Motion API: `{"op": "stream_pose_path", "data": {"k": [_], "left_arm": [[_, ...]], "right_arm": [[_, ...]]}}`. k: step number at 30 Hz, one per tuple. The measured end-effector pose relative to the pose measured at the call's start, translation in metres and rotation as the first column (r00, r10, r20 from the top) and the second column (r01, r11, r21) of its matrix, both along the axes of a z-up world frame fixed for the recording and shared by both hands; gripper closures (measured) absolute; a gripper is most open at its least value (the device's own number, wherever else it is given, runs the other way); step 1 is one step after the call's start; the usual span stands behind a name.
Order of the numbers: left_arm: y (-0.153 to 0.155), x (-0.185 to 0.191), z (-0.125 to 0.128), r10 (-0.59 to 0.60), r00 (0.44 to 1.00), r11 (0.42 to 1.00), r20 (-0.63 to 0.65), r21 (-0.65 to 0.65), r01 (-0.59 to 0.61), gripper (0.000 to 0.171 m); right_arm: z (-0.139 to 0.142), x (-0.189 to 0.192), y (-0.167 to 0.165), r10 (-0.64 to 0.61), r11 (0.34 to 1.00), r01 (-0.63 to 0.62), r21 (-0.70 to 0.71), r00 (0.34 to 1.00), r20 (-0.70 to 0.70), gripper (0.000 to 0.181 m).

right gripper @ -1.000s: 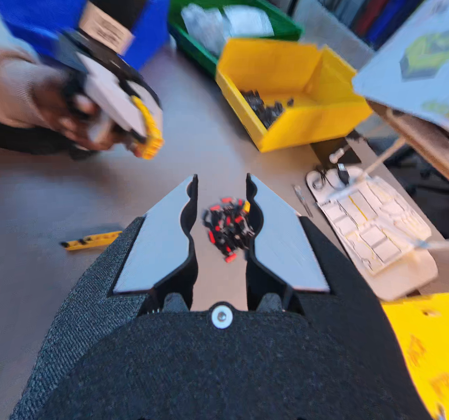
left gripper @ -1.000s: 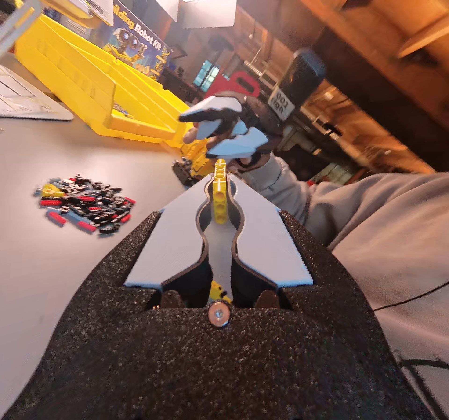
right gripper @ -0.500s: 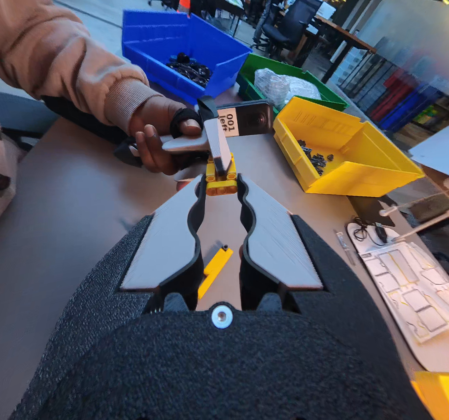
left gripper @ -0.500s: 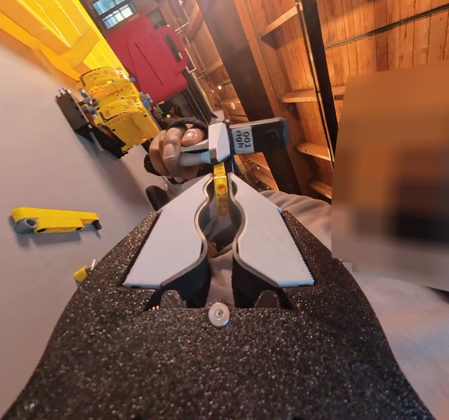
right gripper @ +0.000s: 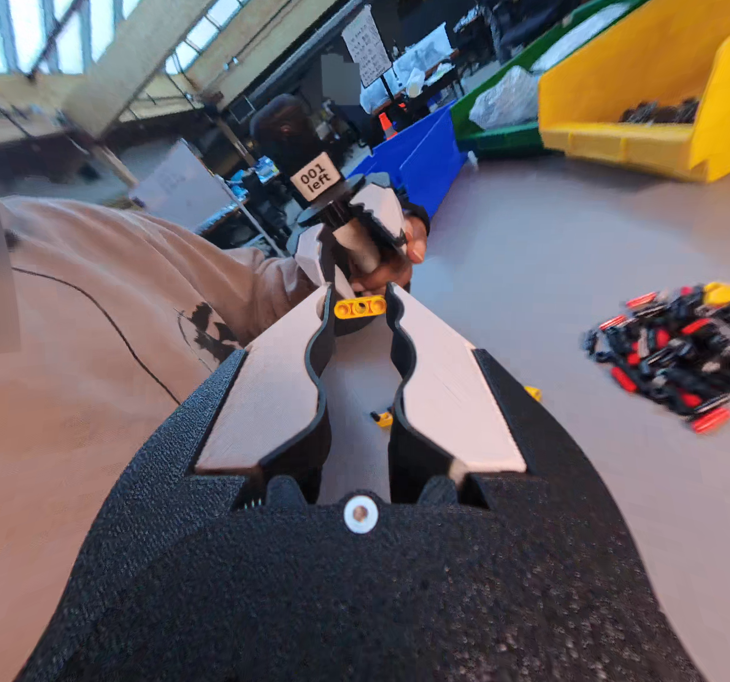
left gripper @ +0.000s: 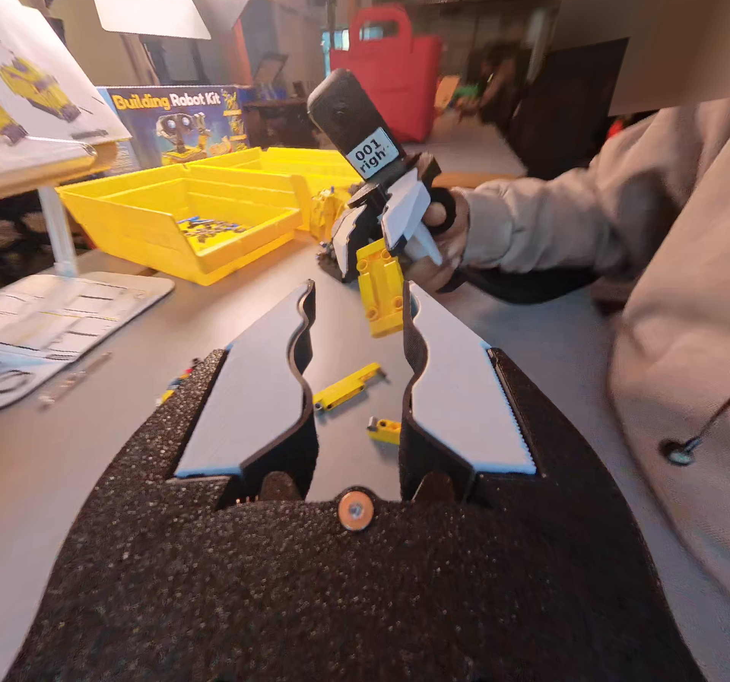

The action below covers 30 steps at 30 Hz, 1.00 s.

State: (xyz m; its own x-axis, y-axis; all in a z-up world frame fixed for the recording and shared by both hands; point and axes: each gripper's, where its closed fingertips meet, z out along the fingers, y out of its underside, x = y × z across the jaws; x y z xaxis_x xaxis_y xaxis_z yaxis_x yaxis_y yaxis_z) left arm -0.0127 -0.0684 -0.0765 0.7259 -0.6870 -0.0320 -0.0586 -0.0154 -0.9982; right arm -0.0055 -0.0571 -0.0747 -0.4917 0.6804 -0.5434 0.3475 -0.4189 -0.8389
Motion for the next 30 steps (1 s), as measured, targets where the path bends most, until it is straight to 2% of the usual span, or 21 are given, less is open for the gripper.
{"op": "stream_pose_path", "data": {"k": [2,4,6,9,12,14,16,18,21,24,27,30], "left_arm": [[0.001,0.002,-0.009,0.037,0.989,0.999,-0.142,0.044,-0.031,0.131],[0.001,0.006,-0.025,0.031,0.969,0.999,-0.246,0.027,-0.025,0.133],[0.002,0.009,-0.037,0.025,0.956,1.000,-0.291,0.002,-0.025,0.132],[0.003,0.018,-0.041,0.002,0.967,0.999,-0.254,-0.033,-0.011,0.130],[0.017,0.011,-0.048,0.104,0.960,0.990,-0.259,-0.064,-0.125,0.127],[0.024,0.009,-0.052,0.147,0.961,0.978,-0.235,-0.108,-0.176,0.121],[0.026,0.015,-0.048,0.134,0.982,0.975,-0.136,-0.158,-0.155,0.116],[0.026,0.023,-0.034,0.095,0.995,0.975,0.037,-0.207,-0.085,0.118],[0.023,0.025,-0.026,0.035,0.975,0.959,0.219,-0.283,0.029,0.141],[0.014,0.024,-0.019,-0.050,0.948,0.944,0.316,-0.294,0.148,0.147],[-0.004,0.026,0.005,-0.190,0.853,0.915,0.486,-0.228,0.333,0.148],[-0.024,0.024,0.036,-0.336,0.655,0.844,0.677,-0.093,0.529,0.149]], "right_arm": [[-0.005,-0.004,-0.003,0.031,0.982,-0.020,-0.190,0.998,0.058,0.156],[-0.007,-0.008,-0.001,0.056,0.930,-0.018,-0.367,0.994,0.093,0.157],[-0.017,-0.012,0.002,0.038,0.919,0.015,-0.395,0.991,0.127,0.158],[-0.020,-0.019,0.010,-0.037,0.898,0.098,-0.430,0.988,0.148,0.159],[-0.022,-0.026,0.018,-0.139,0.895,0.193,-0.401,0.977,0.160,0.159],[-0.013,-0.028,0.025,-0.212,0.880,0.242,-0.409,0.970,0.117,0.159],[-0.002,-0.029,0.031,-0.282,0.864,0.283,-0.416,0.957,0.065,0.159],[0.001,-0.032,0.026,-0.310,0.896,0.299,-0.329,0.951,0.021,0.159],[0.006,-0.034,0.011,-0.308,0.942,0.296,-0.155,0.950,-0.054,0.160],[0.011,-0.030,0.000,-0.290,0.954,0.298,0.041,0.947,-0.138,0.162],[0.031,-0.020,-0.006,-0.231,0.960,0.261,0.101,0.943,-0.240,0.160],[0.056,-0.002,-0.016,-0.122,0.983,0.161,0.084,0.927,-0.355,0.149]]}}
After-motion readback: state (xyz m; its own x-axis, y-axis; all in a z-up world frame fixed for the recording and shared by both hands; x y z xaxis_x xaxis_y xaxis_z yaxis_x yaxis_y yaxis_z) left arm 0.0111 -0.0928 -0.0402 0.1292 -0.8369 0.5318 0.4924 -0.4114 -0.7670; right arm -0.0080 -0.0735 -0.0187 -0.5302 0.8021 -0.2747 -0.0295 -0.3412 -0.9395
